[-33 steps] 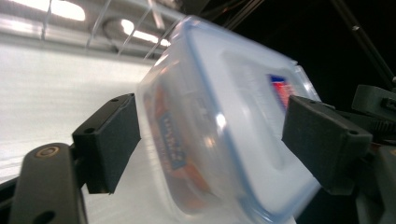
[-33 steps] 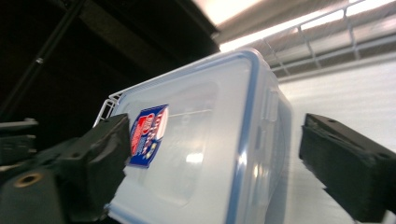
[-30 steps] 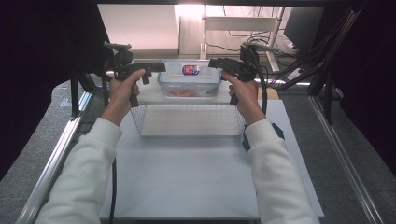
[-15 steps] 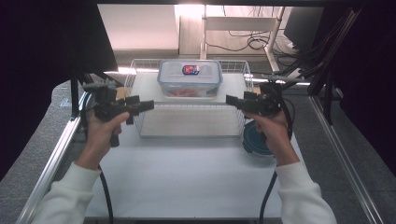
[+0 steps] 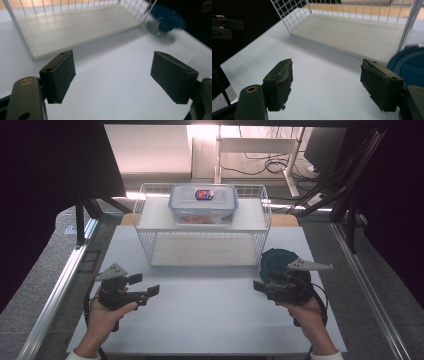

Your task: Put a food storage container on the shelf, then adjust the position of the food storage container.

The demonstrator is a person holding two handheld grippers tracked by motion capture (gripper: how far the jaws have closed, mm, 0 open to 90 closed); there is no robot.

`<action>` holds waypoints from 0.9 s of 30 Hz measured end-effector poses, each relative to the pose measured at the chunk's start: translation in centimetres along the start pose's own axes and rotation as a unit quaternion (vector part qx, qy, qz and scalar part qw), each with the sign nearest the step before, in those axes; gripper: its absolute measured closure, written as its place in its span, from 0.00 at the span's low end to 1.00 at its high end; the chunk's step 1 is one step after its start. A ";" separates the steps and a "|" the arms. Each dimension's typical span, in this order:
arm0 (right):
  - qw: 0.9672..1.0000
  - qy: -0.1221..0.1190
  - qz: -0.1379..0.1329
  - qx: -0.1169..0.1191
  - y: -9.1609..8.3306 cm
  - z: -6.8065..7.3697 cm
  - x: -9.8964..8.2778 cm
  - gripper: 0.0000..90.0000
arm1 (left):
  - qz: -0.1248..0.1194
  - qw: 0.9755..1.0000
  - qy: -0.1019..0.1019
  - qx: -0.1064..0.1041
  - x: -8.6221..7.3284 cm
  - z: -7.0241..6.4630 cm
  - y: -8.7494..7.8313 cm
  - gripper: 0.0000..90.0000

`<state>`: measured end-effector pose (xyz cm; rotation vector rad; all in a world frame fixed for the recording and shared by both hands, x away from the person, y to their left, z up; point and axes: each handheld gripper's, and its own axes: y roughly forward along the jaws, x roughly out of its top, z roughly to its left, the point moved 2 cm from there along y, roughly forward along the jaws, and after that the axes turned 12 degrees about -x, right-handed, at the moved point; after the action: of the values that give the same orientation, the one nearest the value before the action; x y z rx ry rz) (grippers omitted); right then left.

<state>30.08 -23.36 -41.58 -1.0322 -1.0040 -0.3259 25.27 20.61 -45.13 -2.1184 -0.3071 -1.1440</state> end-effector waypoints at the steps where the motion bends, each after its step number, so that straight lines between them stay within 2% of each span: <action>1: 1.000 -0.001 0.004 0.000 0.1 0.0 -0.4 0.29 | 0.003 1.000 -0.001 0.002 -0.4 0.1 0.1 0.21; 4: 1.000 0.000 0.023 -0.006 0.7 -0.1 -2.1 0.29 | 0.020 1.000 -0.006 0.009 -1.7 0.4 0.8 0.21; 5: 1.000 0.000 0.023 -0.006 0.7 -0.1 -2.1 0.29 | 0.020 1.000 -0.006 0.009 -1.7 0.4 0.8 0.22; 6: 0.999 -0.007 0.034 -0.006 1.3 0.1 -2.6 0.29 | 0.022 1.000 -0.006 0.010 -1.9 0.4 0.9 0.22; 7: 0.999 -0.007 0.034 -0.006 1.3 0.1 -2.6 0.29 | 0.026 1.000 -0.007 0.011 -2.1 0.5 1.0 0.22; 8: 0.999 -0.019 0.043 -0.010 1.7 0.3 -2.8 0.30 | 0.029 0.999 -0.008 0.014 -2.3 0.7 1.2 0.22; 16: 0.999 -0.016 0.041 -0.009 1.7 -0.1 -2.6 0.32 | 0.039 0.999 -0.005 0.029 -2.9 1.1 1.2 0.23; 21: 0.999 -0.016 0.046 -0.004 1.8 -0.2 -2.8 0.33 | 0.042 0.999 -0.005 0.027 -2.9 0.9 1.4 0.23; 27: 0.999 -0.020 0.044 -0.002 1.3 -0.2 -2.5 0.38 | 0.034 0.999 -0.002 0.026 -2.6 0.5 1.1 0.23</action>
<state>29.67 -23.37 -44.41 -1.0863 -0.9918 -0.2351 24.61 20.45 -47.97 -2.0699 -0.2607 -1.0822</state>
